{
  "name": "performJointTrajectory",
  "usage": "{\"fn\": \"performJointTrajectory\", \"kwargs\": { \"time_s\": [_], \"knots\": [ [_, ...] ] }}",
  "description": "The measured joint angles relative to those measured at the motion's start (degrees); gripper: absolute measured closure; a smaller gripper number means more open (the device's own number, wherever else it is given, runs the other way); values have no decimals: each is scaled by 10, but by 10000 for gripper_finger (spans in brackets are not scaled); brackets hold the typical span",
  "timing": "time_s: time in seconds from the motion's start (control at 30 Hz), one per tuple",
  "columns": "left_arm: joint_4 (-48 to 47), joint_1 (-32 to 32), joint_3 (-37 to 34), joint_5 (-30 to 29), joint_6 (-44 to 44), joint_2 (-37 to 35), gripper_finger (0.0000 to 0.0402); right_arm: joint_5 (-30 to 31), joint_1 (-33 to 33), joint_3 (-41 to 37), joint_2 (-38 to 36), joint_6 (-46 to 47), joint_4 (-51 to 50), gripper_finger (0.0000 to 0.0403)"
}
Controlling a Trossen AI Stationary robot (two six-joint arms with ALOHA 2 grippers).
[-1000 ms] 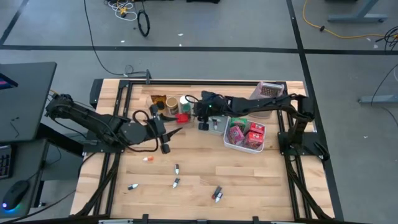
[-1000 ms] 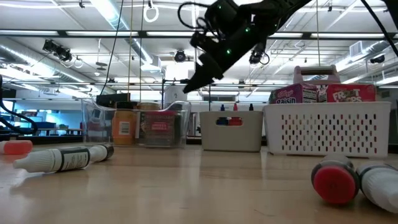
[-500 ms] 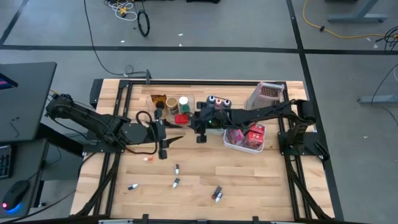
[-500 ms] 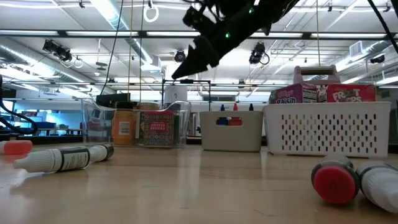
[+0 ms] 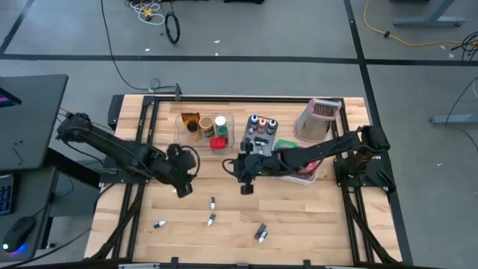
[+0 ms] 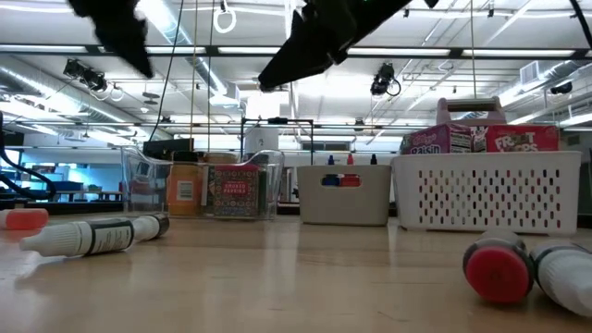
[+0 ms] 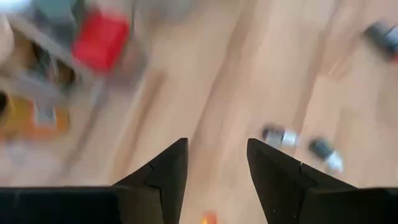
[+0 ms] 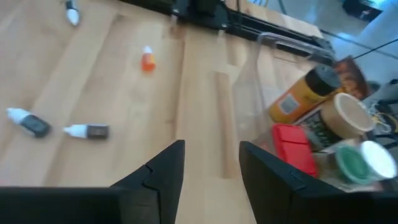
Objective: Pick & Place Kitchen Items
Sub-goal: Put the small yellow food coloring into the gray bin
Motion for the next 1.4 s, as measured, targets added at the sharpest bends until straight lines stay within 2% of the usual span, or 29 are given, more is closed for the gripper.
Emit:
{"fn": "performJointTrajectory", "kwargs": {
  "time_s": [0.1, 0.23, 0.33, 0.47, 0.57, 0.77, 1.0, 1.4],
  "knots": [
    [-37, -13, -17, 45, -39, 28, 229, 0, 13, 0, 0, 16, -6, 243],
    [6, -36, -77, 98, -48, 54, 229, 1, 27, 0, 0, 16, -6, 243],
    [56, -50, -124, 121, -61, 68, 229, 1, 35, 0, 0, 20, -16, 243],
    [74, -55, -168, 153, -91, 71, 229, 1, 43, 0, 0, 21, -32, 243],
    [78, -55, -191, 156, -114, 69, 229, 1, 43, 0, 0, 21, -31, 243],
    [170, -55, -260, 173, -111, 70, 229, 2, 43, 0, 0, 21, -31, 243],
    [195, -55, -305, 170, -126, 67, 232, 2, 43, 0, 0, 21, -29, 243],
    [193, -54, -302, 162, -142, 68, 322, 2, 43, 0, 1, 21, -30, 243]
  ]
}}
